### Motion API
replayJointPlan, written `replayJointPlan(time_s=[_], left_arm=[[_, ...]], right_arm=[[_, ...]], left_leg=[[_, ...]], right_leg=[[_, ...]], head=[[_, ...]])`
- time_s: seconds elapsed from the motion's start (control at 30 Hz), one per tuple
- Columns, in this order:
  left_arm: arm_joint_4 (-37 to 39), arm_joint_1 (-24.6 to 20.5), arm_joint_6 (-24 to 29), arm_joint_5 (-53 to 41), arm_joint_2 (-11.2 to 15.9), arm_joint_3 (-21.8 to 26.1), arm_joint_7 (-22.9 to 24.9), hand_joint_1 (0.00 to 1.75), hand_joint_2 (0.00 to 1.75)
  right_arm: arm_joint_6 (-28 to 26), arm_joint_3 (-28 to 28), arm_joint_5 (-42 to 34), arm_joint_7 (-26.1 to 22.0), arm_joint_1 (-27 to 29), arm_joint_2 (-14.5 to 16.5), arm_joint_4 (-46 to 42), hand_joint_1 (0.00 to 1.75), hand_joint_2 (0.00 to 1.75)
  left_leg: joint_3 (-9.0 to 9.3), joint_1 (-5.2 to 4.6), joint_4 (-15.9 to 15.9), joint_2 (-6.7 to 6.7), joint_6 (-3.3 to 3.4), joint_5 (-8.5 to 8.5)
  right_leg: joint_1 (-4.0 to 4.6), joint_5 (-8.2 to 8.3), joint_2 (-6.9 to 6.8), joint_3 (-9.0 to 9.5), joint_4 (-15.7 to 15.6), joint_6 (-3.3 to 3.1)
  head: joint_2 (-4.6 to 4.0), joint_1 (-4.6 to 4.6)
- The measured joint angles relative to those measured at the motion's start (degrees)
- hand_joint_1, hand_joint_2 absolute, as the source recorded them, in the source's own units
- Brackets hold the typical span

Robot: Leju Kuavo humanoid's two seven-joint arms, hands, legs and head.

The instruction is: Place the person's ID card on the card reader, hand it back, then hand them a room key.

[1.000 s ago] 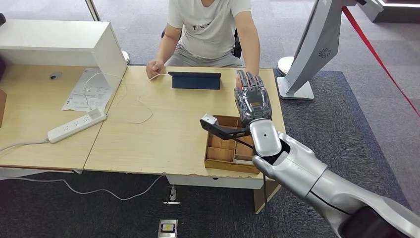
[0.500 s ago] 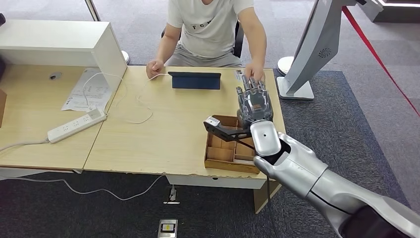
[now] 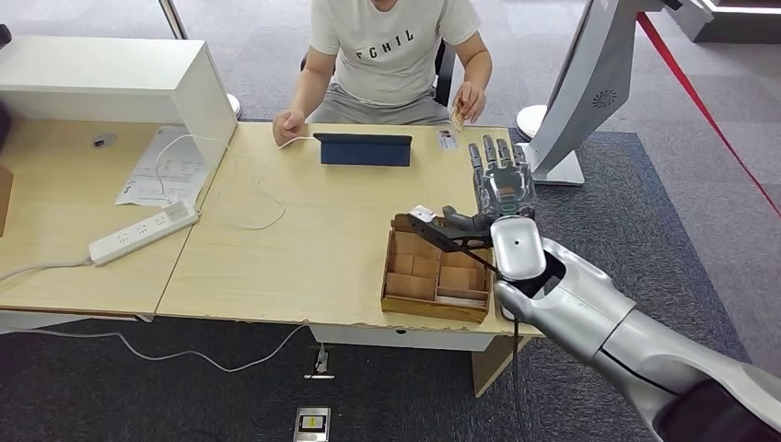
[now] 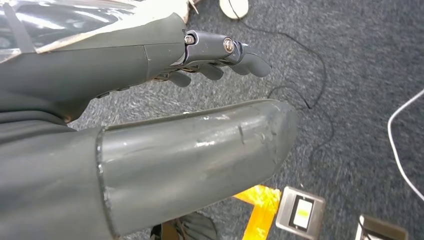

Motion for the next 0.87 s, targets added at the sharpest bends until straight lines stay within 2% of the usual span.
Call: replayJointPlan(time_s=[0.1, 0.2, 0.37, 0.47, 0.67, 0.77, 0.87], left_arm=[[0.0, 0.1, 1.0, 0.0, 0.1, 0.9, 0.3, 0.0, 0.0], [0.0, 0.0, 2.1, 0.3, 0.2, 1.9, 0.8, 0.0, 0.0], [0.1, -0.1, 3.6, 1.5, 0.6, 4.3, 1.9, 0.0, 0.0], [0.1, -0.1, 5.1, 2.2, 0.7, 6.0, 2.5, 0.0, 0.0], [0.1, -0.3, 7.1, 4.1, 0.9, 9.7, 1.5, 0.0, 0.0], [0.1, -0.5, 7.7, 4.9, 0.9, 11.5, 1.1, 0.0, 0.0], [0.0, -0.5, 8.3, 4.9, 0.9, 13.0, 2.2, 0.0, 0.0]], right_arm=[[1.8, -4.7, 3.7, 0.1, 1.8, -4.3, -2.6, 0.0, 0.0], [3.2, -10.6, 4.3, 0.1, 4.8, -8.5, -5.5, 0.0, 0.0], [3.5, -24.2, 5.7, 0.1, 13.2, -14.9, -11.0, 0.0, 0.0], [2.6, -34.4, 6.4, 0.1, 20.3, -18.1, -14.9, 0.0, 0.0], [0.6, -52.1, 8.7, 0.1, 33.2, -21.9, -20.9, 0.0, 0.0], [0.1, -58.6, 13.6, 0.1, 39.5, -23.0, -22.6, 0.0, 0.0], [-1.7, -63.5, 15.3, 0.1, 44.5, -23.2, -23.0, 0.0, 0.0]], left_leg=[[-0.02, 0.0, 0.1, -0.04, 0.02, -0.02], [-0.02, 0.0, 0.1, -0.02, 0.07, -0.05], [-0.02, 0.01, 0.1, -0.15, 0.12, -0.08], [-0.04, 0.02, 0.1, -0.23, 0.14, -0.1], [-0.08, -0.01, 0.1, -0.26, 0.19, -0.13], [-0.08, -0.01, 0.1, -0.26, 0.19, -0.14], [-0.08, -0.01, 0.1, -0.25, 0.19, -0.15]], right_leg=[[0.0, 0.0, -0.03, 0.03, 0.0, 0.01], [0.0, 0.02, 0.0, 0.06, 0.0, 0.05], [0.01, 0.02, -0.13, 0.1, -0.1, 0.1], [0.0, -0.01, -0.21, 0.17, -0.1, 0.13], [-0.02, -0.02, -0.25, 0.16, -0.1, 0.14], [-0.01, -0.05, -0.27, 0.18, -0.1, 0.18], [-0.01, -0.06, -0.26, 0.16, -0.1, 0.18]], head=[[0.0, 0.01], [0.0, 0.0], [0.0, -0.02], [0.0, -0.02], [0.0, -0.03], [0.0, -0.01], [0.0, -0.02]])
